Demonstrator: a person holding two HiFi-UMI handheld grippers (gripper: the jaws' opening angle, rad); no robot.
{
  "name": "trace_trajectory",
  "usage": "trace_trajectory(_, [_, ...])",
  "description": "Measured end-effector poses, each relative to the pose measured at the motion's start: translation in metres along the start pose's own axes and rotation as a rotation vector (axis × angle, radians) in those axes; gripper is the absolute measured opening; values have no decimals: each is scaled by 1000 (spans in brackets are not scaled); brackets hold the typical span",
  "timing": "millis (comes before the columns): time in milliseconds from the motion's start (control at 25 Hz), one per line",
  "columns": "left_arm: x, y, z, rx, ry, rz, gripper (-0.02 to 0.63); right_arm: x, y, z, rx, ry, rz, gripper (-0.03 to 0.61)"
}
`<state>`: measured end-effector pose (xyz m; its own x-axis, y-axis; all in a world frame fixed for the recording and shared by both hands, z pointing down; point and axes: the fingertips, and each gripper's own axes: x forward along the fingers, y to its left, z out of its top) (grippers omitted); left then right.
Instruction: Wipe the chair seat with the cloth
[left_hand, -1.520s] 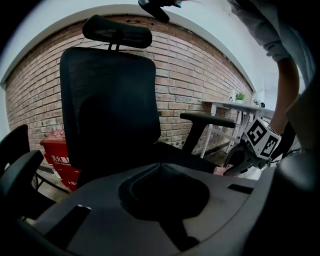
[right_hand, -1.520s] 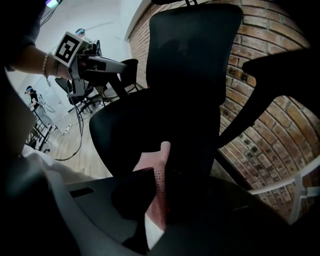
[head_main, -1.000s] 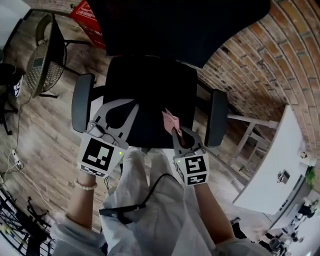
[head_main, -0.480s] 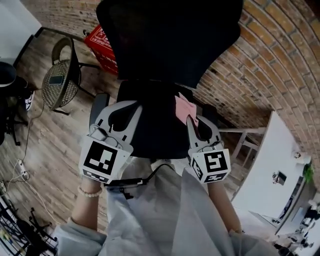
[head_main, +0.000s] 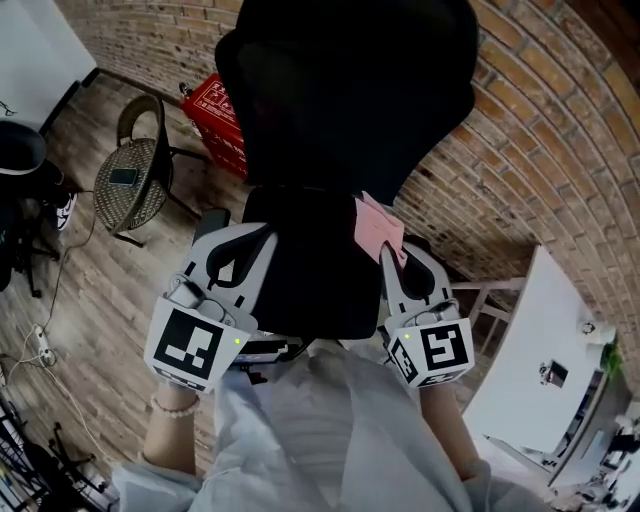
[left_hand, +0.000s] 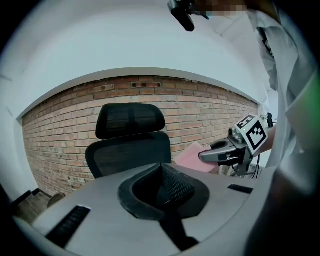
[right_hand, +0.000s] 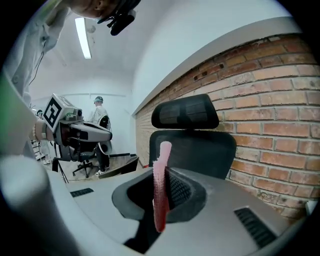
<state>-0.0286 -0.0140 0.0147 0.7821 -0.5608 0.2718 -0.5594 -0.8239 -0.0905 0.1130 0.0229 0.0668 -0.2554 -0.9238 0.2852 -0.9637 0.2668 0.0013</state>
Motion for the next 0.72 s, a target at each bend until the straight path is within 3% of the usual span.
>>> trace_trajectory(200, [-9, 6, 2, 8, -11, 46, 18, 1, 11, 9, -17, -15, 33, 55])
trace_trajectory(720, [-11, 16, 0, -4, -12, 66, 18, 10, 28, 15, -52, -16, 82, 54])
